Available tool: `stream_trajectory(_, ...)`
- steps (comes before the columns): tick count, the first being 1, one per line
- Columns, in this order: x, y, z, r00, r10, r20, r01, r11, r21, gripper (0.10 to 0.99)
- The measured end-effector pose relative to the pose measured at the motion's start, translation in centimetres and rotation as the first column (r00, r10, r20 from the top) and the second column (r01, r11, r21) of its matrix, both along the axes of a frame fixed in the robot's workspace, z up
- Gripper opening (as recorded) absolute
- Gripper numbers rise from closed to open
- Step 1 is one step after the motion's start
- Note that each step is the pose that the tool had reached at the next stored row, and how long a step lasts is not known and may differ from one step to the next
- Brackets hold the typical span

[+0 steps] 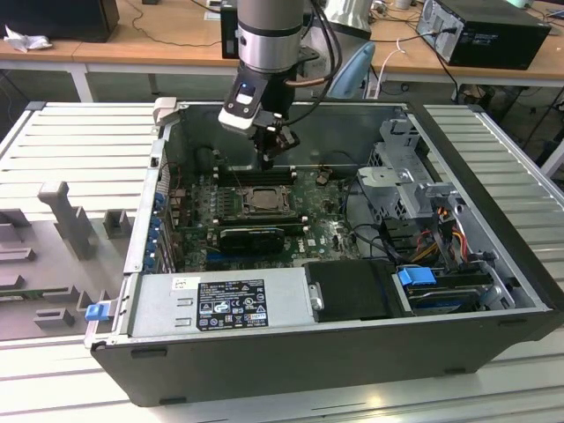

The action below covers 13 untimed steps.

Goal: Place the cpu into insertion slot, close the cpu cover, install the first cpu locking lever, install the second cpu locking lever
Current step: 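Install the first cpu locking lever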

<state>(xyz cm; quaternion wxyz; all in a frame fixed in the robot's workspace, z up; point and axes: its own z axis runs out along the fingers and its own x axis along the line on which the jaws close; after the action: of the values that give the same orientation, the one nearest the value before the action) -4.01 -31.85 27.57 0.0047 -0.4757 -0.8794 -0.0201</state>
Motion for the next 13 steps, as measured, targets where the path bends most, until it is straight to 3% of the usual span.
stream_trajectory(2, 0.00, 0.00, 0.00, 0.9935, 0.114, 0.0000, -0.114, 0.9935, 0.000, 0.106)
stream_trajectory(6, 0.00, 0.00, 0.00, 0.9870, 0.161, 0.0000, -0.161, 0.9870, 0.000, 0.106)
stream_trajectory(9, 0.00, 0.00, 0.00, 0.9760, 0.218, 0.0000, -0.218, 0.9760, 0.000, 0.106)
stream_trajectory(13, 0.00, 0.00, 0.00, 0.9567, 0.291, -0.0002, -0.291, 0.9567, -0.001, 0.106)
